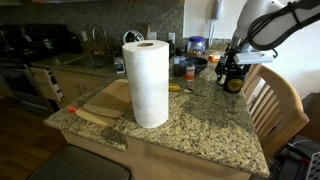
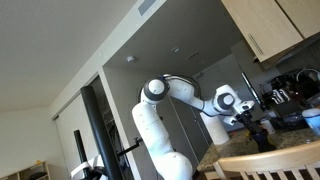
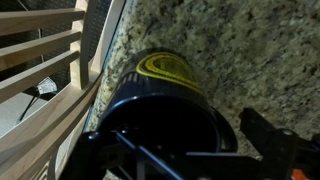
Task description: Move the coffee mug forward then backwards.
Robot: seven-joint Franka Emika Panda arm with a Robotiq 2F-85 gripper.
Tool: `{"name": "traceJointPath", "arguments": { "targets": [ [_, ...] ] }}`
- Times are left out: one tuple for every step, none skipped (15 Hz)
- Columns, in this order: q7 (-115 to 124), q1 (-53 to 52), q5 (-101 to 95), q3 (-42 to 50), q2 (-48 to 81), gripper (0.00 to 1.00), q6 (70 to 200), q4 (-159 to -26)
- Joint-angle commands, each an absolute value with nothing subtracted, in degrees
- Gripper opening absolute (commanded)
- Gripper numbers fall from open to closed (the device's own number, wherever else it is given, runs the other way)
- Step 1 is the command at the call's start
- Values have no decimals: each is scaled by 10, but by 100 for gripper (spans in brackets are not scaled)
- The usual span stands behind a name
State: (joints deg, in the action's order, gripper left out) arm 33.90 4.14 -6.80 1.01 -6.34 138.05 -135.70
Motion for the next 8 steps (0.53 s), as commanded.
{"name": "traceJointPath", "arguments": {
  "targets": [
    [334, 41, -63, 7, -67, 75, 1377, -1355],
    [331, 40, -60, 6, -68, 74, 1377, -1354],
    [335, 40, -61, 5, -68, 68, 1375, -1351],
    [338, 40, -62, 4, -67, 60, 1373, -1349],
    [335, 39, -60, 3, -67, 53, 1373, -1349],
    [337, 39, -62, 2, -66, 45, 1374, -1348],
    [339, 39, -63, 1, -66, 38, 1373, -1348],
    [338, 39, -61, 0, -65, 32, 1372, -1347]
  ]
}}
